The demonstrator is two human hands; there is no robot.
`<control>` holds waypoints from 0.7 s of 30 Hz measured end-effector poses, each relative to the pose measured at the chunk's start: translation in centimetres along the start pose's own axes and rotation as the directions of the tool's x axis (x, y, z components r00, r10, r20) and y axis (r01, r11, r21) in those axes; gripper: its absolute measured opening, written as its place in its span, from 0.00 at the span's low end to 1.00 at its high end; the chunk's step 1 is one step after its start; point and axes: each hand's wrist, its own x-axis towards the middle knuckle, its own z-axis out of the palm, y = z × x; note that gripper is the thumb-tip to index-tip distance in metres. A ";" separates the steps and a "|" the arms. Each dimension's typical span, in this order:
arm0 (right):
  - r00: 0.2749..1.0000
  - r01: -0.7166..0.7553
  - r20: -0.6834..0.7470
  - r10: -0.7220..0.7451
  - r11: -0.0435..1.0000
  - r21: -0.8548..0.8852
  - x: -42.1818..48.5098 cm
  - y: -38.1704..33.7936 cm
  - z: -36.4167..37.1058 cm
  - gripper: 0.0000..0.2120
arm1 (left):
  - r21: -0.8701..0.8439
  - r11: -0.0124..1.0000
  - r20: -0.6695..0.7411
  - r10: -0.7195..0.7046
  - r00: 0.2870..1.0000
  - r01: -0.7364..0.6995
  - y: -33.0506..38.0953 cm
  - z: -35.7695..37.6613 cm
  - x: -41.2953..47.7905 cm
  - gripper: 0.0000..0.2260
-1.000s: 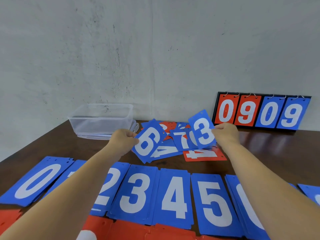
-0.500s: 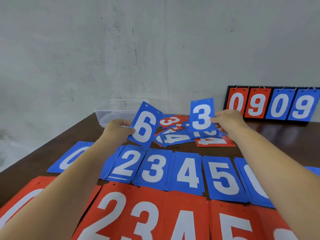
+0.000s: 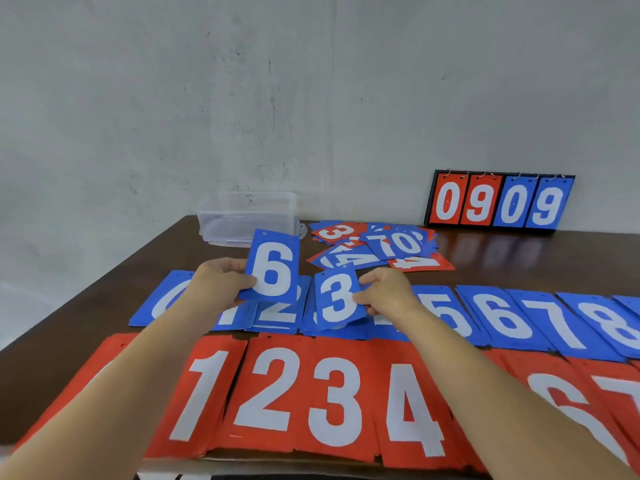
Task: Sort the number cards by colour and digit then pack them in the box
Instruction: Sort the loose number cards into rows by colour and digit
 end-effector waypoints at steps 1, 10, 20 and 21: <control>0.999 0.023 -0.030 -0.026 0.996 -0.083 -0.3 0.2 0.4 0.18 | -0.006 1.000 0.010 -0.005 1.000 0.006 -0.3 -0.2 -0.3 0.10; 0.991 0.042 -0.098 -0.094 0.898 -0.438 -2.2 0.2 2.0 0.14 | 0.042 0.999 0.054 0.017 0.998 -0.019 -1.7 -1.8 -2.6 0.09; 0.989 0.044 0.120 -0.082 0.955 0.292 -6.3 -1.6 0.8 0.08 | 0.020 0.998 0.135 0.051 0.990 -0.055 -0.7 1.8 -4.5 0.09; 0.988 0.045 0.129 -0.088 0.952 0.302 -6.4 -1.5 0.5 0.07 | 0.025 0.998 0.150 0.053 0.987 -0.057 -0.6 2.5 -4.6 0.08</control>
